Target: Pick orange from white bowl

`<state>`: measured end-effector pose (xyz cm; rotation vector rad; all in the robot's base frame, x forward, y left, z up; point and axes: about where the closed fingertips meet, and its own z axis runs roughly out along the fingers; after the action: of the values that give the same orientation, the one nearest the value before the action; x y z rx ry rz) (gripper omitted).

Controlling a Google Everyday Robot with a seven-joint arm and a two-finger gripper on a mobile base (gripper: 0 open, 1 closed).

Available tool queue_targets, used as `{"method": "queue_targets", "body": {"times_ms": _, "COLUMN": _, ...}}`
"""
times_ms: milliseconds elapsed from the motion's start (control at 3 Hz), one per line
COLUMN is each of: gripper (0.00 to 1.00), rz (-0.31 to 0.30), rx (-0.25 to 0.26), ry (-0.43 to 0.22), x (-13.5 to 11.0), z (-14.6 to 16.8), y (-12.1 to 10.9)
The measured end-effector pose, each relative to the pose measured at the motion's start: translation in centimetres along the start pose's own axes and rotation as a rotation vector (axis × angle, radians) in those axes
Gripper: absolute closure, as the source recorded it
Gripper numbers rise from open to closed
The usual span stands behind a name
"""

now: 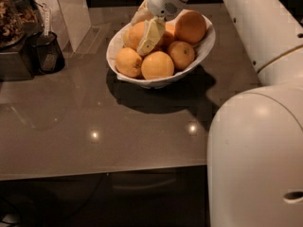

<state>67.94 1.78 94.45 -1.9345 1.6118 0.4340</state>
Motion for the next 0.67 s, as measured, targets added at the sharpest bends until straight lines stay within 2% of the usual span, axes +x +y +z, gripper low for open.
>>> {"method": "queue_targets", "body": {"times_ms": 667, "gripper": 0.83, "rz": 0.000, "rx": 0.000, "ry": 0.000, "x": 0.00, "z": 0.00, "y": 0.00}}
